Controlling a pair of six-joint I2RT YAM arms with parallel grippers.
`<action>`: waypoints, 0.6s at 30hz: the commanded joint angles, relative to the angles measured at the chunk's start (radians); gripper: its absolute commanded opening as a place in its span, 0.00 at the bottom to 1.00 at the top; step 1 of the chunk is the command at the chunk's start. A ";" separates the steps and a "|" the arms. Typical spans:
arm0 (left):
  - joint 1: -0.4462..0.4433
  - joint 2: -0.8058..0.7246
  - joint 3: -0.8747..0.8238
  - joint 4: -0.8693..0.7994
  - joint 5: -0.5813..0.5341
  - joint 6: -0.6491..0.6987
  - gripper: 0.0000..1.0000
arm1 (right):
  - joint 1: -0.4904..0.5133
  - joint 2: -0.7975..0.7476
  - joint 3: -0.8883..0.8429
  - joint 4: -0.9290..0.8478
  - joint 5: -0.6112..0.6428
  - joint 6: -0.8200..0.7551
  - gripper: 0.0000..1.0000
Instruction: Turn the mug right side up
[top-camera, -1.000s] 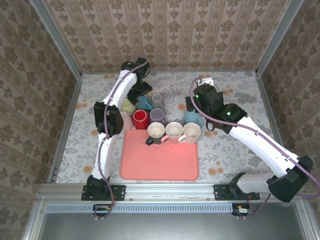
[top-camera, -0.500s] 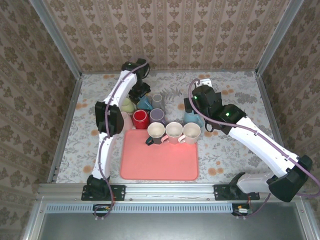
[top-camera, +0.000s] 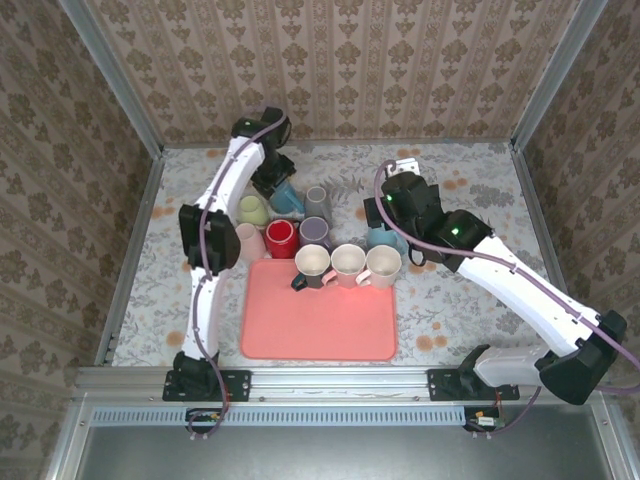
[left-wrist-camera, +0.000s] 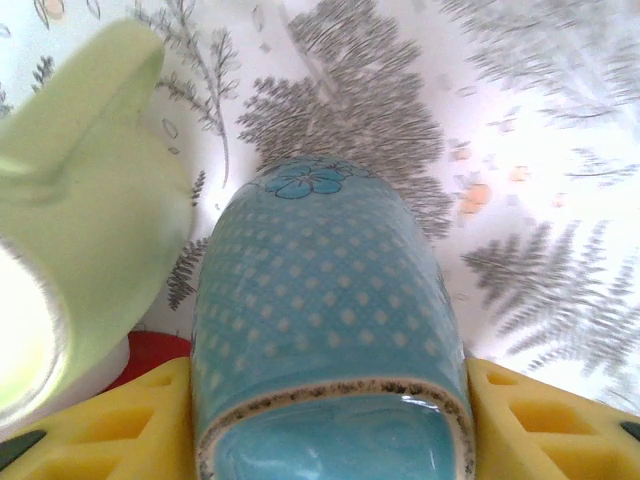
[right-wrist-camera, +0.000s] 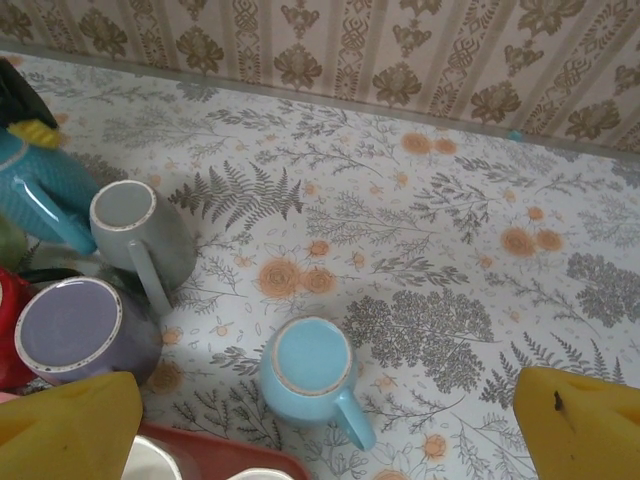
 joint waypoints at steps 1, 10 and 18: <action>0.008 -0.174 0.017 0.070 0.014 0.029 0.36 | 0.006 -0.039 0.047 0.010 -0.005 -0.019 0.97; 0.000 -0.532 -0.313 0.301 0.040 0.108 0.34 | 0.008 -0.114 0.041 0.058 -0.206 -0.018 0.96; 0.065 -1.021 -1.023 0.978 0.259 0.200 0.35 | 0.009 -0.144 -0.001 0.087 -0.385 0.014 0.94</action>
